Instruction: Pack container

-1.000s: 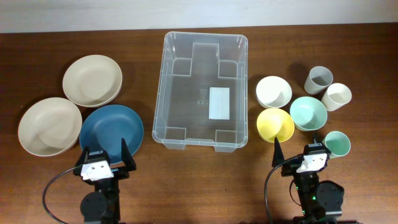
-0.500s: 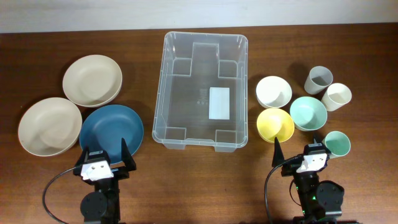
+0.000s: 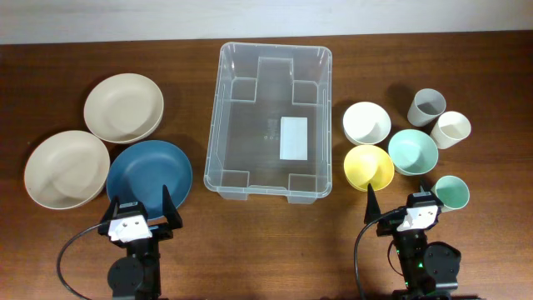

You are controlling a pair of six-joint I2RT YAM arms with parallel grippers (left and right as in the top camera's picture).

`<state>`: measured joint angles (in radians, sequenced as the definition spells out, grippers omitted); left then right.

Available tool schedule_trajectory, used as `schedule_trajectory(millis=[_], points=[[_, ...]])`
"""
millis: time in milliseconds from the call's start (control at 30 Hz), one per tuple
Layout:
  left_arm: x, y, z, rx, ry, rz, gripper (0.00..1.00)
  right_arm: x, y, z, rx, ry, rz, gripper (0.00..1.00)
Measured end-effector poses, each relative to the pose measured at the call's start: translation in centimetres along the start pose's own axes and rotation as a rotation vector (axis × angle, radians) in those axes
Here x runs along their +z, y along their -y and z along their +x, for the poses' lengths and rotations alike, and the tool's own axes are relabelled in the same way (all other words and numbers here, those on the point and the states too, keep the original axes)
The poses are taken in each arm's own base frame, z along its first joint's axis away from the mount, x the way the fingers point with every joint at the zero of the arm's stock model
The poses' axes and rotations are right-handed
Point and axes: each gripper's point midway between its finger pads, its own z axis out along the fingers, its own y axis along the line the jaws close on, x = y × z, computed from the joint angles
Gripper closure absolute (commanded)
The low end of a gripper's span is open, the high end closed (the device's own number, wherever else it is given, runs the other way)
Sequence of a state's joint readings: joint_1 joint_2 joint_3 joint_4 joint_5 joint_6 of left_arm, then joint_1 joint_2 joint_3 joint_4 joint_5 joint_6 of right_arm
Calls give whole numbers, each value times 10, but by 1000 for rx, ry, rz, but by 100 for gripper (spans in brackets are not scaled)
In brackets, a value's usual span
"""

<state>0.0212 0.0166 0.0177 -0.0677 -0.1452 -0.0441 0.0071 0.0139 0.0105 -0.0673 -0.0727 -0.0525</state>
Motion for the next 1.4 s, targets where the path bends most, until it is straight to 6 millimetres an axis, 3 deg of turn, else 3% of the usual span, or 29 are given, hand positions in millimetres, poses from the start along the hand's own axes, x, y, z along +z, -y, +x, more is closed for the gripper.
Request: schedule_trajectory(millis=[1100,1200,1400], points=[[0,0,0,-1,0,3,0,0,0,0,0,0,0,1],[0,9,0,-1,-2,54,0,0,0,0,0,0,0,1],[-9,54,-1,-1,0,321,0,0,0,0,-1,0,0,1]])
